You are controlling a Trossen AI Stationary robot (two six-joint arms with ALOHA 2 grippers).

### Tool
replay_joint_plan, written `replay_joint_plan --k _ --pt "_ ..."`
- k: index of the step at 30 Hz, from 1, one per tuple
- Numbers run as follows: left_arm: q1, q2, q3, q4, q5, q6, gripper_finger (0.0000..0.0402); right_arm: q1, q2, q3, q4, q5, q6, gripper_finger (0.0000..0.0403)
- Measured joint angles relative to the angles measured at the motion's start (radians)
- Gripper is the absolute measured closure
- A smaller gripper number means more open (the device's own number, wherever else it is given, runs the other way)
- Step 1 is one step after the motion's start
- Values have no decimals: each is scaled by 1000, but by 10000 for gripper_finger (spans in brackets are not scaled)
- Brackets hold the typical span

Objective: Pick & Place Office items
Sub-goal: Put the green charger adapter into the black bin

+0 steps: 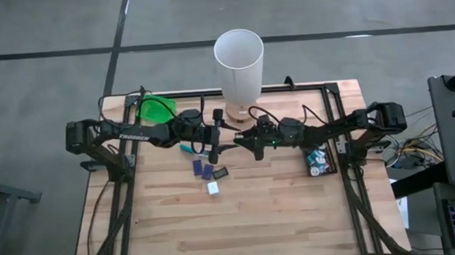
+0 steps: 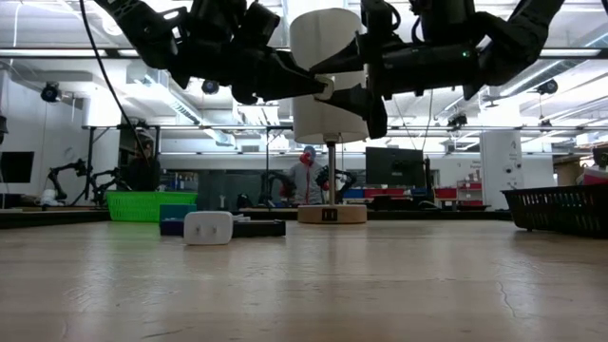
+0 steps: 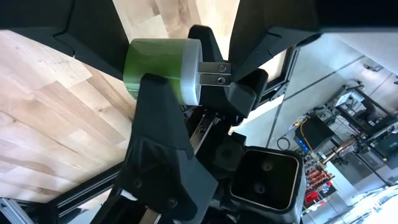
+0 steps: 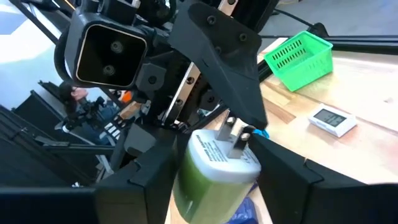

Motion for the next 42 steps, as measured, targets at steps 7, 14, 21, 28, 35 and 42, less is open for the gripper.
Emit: replay_joint_plan --k 7,14,21,28,35,42 --pt "0 0 0 0 -1 13 156 -1 -3 -3 -1 0 14 254" --pt "0 0 0 -8 0 -4 158 -1 -4 -4 0 -2 -3 254" --pt "0 0 0 -6 0 -3 157 -1 -5 -4 0 -17 8 255" --pt "0 0 0 -3 0 1 157 -1 -5 -4 0 -20 11 256" --pt "0 0 0 -2 0 1 156 -1 -5 -4 -1 -24 11 256" --pt "-4 0 0 6 -1 -23 156 -1 -5 -4 0 -26 11 256"
